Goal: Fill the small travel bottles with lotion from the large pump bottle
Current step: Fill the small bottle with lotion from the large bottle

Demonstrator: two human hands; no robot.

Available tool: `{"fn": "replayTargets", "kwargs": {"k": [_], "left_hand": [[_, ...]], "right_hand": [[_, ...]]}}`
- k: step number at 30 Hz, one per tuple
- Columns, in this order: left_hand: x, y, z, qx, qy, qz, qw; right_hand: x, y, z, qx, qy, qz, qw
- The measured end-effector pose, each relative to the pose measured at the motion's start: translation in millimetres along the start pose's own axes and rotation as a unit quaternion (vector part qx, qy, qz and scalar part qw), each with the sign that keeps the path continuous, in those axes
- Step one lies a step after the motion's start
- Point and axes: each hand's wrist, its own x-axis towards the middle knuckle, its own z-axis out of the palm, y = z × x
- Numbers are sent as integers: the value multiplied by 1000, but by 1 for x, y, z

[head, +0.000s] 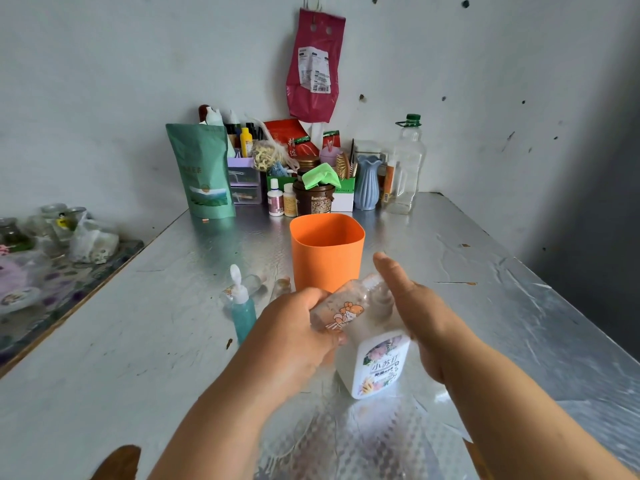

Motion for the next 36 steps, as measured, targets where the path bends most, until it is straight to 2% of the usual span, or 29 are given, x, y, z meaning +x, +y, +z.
{"fn": "replayTargets", "kwargs": {"k": [5,17,21,28,36], "left_hand": [[0,0,0,-9,-2,0,1000],[3,-9,4,-5,-2,1,1000],[3,-7,3,6,-6,-1,1000],[-1,1,-1,14,-5,7,1000],[0,0,0,8,-6,10,1000]], "right_hand": [[-1,0,2,5,6,-4,1000],[5,14,9,18,83,-26,996],[7,17,10,24,80,-23,996],[3,2,2,8,22,12,1000],[-5,-3,4,25,35,-5,999]]}}
